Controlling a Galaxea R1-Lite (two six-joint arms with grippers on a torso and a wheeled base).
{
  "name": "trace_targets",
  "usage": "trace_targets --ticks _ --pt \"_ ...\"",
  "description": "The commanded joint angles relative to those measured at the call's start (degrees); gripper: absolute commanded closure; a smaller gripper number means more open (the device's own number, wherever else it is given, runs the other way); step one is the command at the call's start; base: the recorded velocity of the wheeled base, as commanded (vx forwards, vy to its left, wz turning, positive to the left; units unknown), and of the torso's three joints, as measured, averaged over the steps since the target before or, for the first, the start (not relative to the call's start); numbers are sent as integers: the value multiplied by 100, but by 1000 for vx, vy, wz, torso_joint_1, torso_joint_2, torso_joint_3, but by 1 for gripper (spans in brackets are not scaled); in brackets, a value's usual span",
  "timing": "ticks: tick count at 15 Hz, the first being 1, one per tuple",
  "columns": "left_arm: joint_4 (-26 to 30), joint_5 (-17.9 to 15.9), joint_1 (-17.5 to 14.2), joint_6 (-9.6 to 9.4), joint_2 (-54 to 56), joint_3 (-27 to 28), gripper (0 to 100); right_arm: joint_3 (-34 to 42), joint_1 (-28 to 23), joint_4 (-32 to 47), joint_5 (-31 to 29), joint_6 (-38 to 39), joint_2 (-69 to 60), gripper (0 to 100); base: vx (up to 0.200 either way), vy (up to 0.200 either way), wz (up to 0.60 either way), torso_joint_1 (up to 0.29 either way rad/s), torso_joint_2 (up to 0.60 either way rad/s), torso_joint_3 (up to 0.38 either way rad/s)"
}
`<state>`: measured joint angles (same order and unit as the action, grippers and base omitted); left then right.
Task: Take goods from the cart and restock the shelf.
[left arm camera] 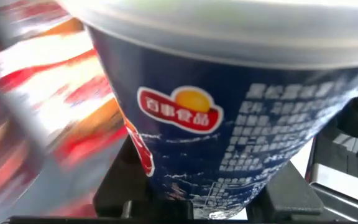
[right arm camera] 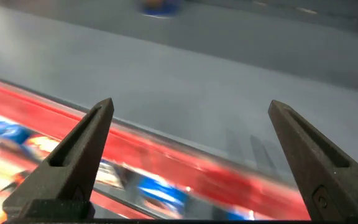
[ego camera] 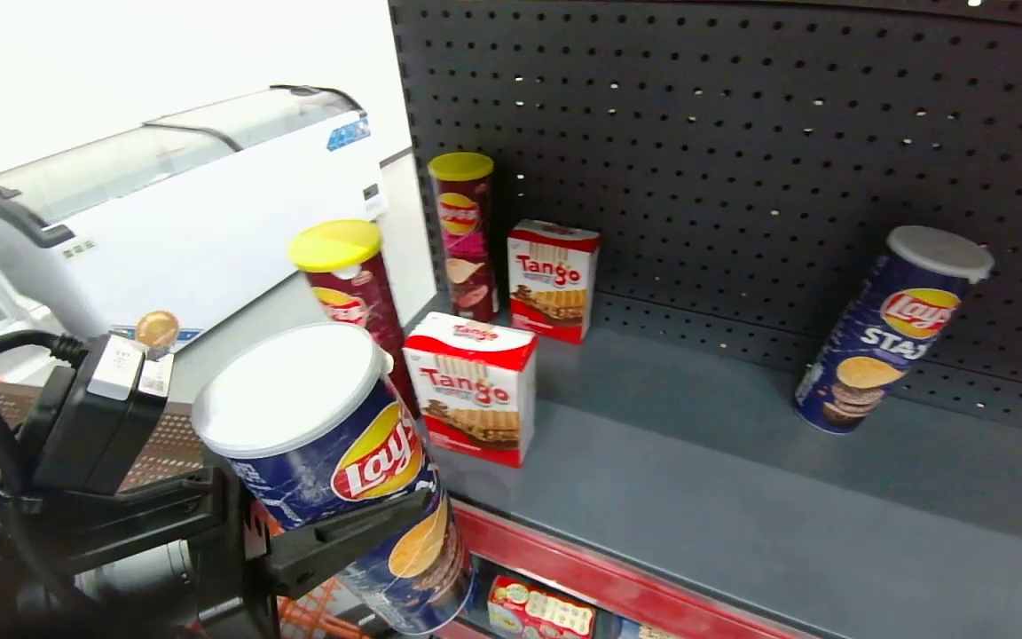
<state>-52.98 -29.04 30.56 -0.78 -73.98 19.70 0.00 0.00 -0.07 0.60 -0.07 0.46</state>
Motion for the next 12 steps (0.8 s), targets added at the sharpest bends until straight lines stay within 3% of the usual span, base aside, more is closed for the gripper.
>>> trace_targets --ticks 1,5,12 --pt "-2 -14 2 -1 -19 8 100 0 0 -1 2 -1 6 0 0 0 -600 2 2 2" --pt "-2 -14 2 -1 -28 8 100 0 0 -1 2 -1 6 0 0 0 -600 1 0 1" --pt "-2 3 -50 8 -11 -45 100 0 0 -1 2 7 6 0 0 0 0 0 0 0"
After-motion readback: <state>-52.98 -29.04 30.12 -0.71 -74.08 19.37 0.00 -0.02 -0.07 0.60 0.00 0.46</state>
